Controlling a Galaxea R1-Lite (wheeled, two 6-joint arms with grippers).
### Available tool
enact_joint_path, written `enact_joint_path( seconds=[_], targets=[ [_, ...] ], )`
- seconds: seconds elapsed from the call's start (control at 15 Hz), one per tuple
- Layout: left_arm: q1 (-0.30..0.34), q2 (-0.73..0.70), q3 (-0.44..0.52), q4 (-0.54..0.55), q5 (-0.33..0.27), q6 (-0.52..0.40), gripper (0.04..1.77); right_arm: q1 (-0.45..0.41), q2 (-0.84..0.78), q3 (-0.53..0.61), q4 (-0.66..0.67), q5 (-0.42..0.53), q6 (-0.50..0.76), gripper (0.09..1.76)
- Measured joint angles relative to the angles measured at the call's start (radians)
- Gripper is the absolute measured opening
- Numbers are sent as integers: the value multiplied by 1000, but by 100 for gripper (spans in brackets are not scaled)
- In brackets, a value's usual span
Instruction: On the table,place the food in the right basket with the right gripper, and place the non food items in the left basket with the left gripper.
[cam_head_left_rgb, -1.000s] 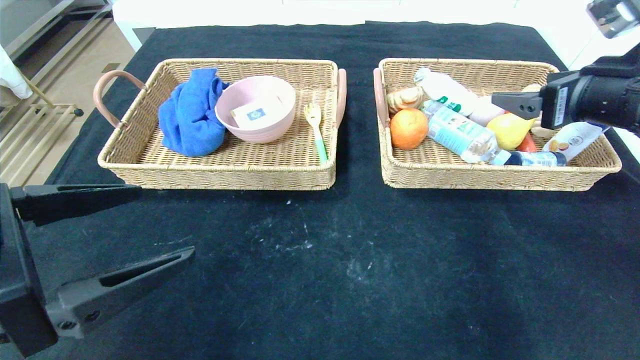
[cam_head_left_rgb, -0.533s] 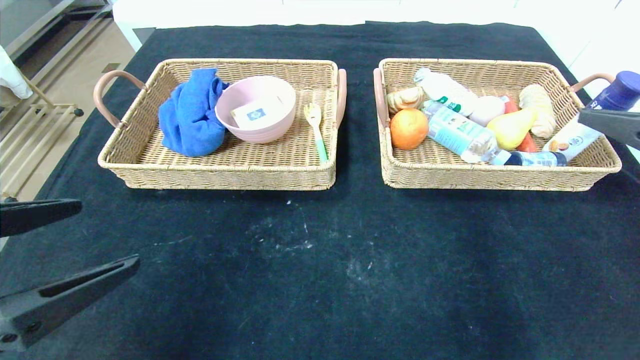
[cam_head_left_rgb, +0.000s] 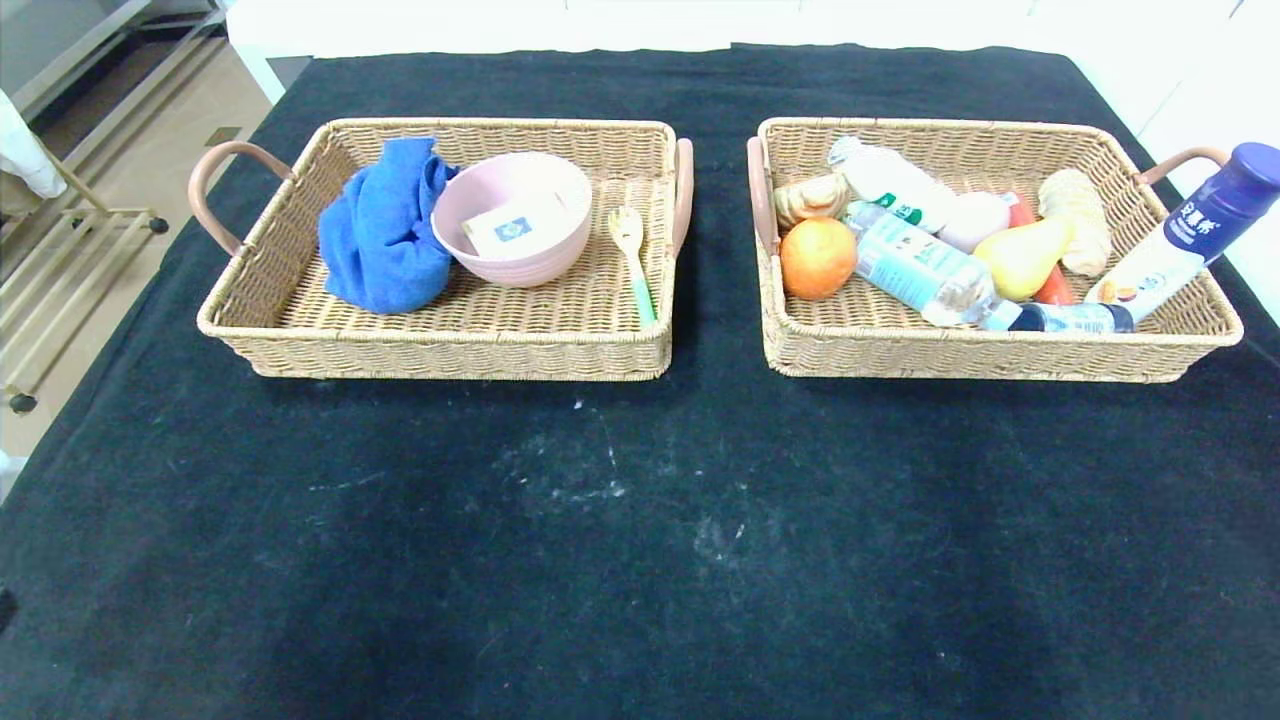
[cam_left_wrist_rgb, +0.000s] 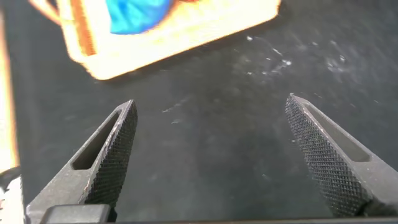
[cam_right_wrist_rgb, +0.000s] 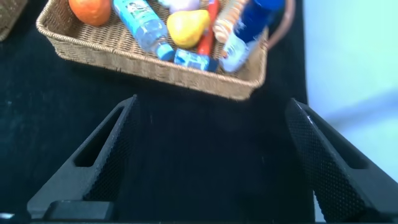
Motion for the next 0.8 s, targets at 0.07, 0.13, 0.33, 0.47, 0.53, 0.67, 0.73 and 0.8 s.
enact_joint_path(
  seconds=[0.07, 0.13, 0.33, 0.47, 0.53, 0.67, 0.73, 0.8],
  targets=[
    [17, -41, 2, 26, 0, 0, 172, -11, -59, 14, 34, 0, 8, 170],
    [34, -91, 3, 67, -1, 0, 172, -17, -119, 30, 64, 1, 13, 170],
    [79, -231, -3, 187, -3, -1, 172, -17, -296, 94, 174, 7, 22, 170],
    [108, -304, -3, 214, 0, -3, 172, -8, -391, 132, 210, 8, 35, 170],
    [116, -333, 0, 219, 8, -13, 172, -6, -431, 145, 215, 9, 44, 170],
    [117, -377, 2, 217, 15, -60, 172, -5, -510, 163, 249, 8, 64, 170],
    [114, -401, 4, 217, 13, -70, 172, -4, -546, 168, 272, 8, 68, 170],
    [110, -426, 8, 217, 7, -73, 172, -4, -582, 172, 284, 6, 70, 170]
  ],
)
